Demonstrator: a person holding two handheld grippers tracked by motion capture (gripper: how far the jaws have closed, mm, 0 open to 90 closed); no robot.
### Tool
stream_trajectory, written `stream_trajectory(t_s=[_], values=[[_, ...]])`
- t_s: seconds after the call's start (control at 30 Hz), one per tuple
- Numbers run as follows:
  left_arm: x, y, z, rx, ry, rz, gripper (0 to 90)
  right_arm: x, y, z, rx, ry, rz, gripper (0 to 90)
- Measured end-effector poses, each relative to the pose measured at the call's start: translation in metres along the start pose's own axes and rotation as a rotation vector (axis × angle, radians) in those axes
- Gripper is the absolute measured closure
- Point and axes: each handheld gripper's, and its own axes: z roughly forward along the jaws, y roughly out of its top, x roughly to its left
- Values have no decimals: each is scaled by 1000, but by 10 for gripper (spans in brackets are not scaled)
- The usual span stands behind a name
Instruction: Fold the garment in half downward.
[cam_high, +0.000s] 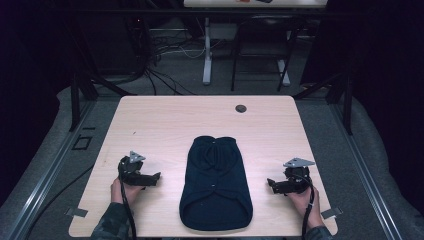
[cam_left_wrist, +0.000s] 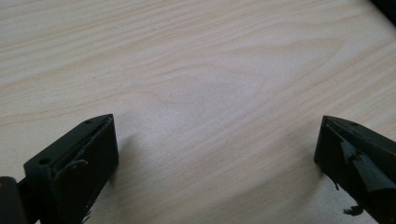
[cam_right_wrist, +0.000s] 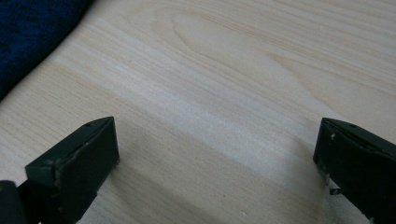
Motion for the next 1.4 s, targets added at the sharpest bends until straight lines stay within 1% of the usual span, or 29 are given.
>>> stream_trajectory(t_s=[0.13, 0.2, 0.33, 0.4, 0.47, 0.5, 0.57, 0.63, 0.67, 0.7, 0.73, 0.77, 0.8, 0.83, 0.87, 0.9, 0.97, 1.03, 1.1, 1.13, 1.2, 1.23, 1.27, 1.3, 1.33, 1.37, 1.4], values=[[0, 1, -1, 6, -3, 5, 0, 0, 1, 0, 3, -1, 3, 0], [0, 1, -1, 1, 0, 11, 0, 0, 1, 0, 2, -2, 2, 0], [-3, 4, -5, -22, -7, 11, 0, -1, 2, 0, 22, -10, 12, 0], [-4, 6, -7, -35, -25, 8, 0, -3, 3, -1, 23, 10, 19, 0], [-6, 8, -9, -44, -38, 7, 0, -6, 5, -3, 23, 21, 38, 0], [-8, 10, -10, -48, -39, 20, 0, -6, 7, -6, 18, 24, 45, 0], [-10, 11, -10, -43, -45, 27, 0, -6, 9, -8, 9, 28, 44, 0], [-14, 13, -10, -42, -44, 41, 0, -3, 14, -11, 10, 35, 34, 0], [-18, 16, -11, -39, -53, 58, 0, -1, 18, -13, 4, 39, 30, 0], [-18, 16, -11, -39, -53, 58, 0, -1, 18, -13, 4, 39, 30, 0], [-19, 19, -11, -38, -69, 55, 0, 1, 20, -12, 8, 45, 28, 0], [-21, 22, -11, -44, -74, 53, 0, 2, 22, -12, 16, 48, 21, 0], [-22, 25, -12, -52, -77, 58, 0, 3, 26, -12, 19, 49, 14, 0], [-23, 28, -12, -58, -78, 62, 0, 3, 26, -12, 19, 49, 14, 0], [-24, 34, -12, -58, -86, 73, 0, 4, 29, -11, 24, 62, 14, 0], [-24, 34, -12, -58, -86, 73, 0, 4, 29, -11, 24, 62, 14, 0], [-25, 39, -12, -57, -91, 80, 0, 5, 34, -11, 26, 77, 13, 0], [-26, 42, -10, -60, -92, 86, 0, 6, 35, -11, 24, 79, 15, 0], [-27, 45, -8, -48, -102, 91, 0, 7, 39, -11, 36, 82, 0, 1], [-28, 47, -7, -47, -107, 95, 0, 10, 44, -11, 35, 92, -6, 2], [-29, 49, -6, -50, -110, 94, 1, 13, 49, -11, 38, 93, -24, 2], [-29, 51, -6, -53, -112, 95, 1, 13, 49, -11, 38, 93, -24, 2], [-29, 55, -6, -66, -113, 94, 2, 15, 54, -11, 44, 103, -37, 3], [-29, 55, -6, -66, -113, 94, 9, 15, 54, -11, 44, 103, -37, 3], [-29, 57, -7, -93, -100, 100, 9, 17, 56, -10, 40, 104, -40, 3], [-30, 58, -7, -99, -98, 103, 20, 19, 58, -10, 35, 118, -40, 2], [-29, 61, -7, -93, -114, 97, 19, 20, 61, -10, 38, 119, -51, 2]])
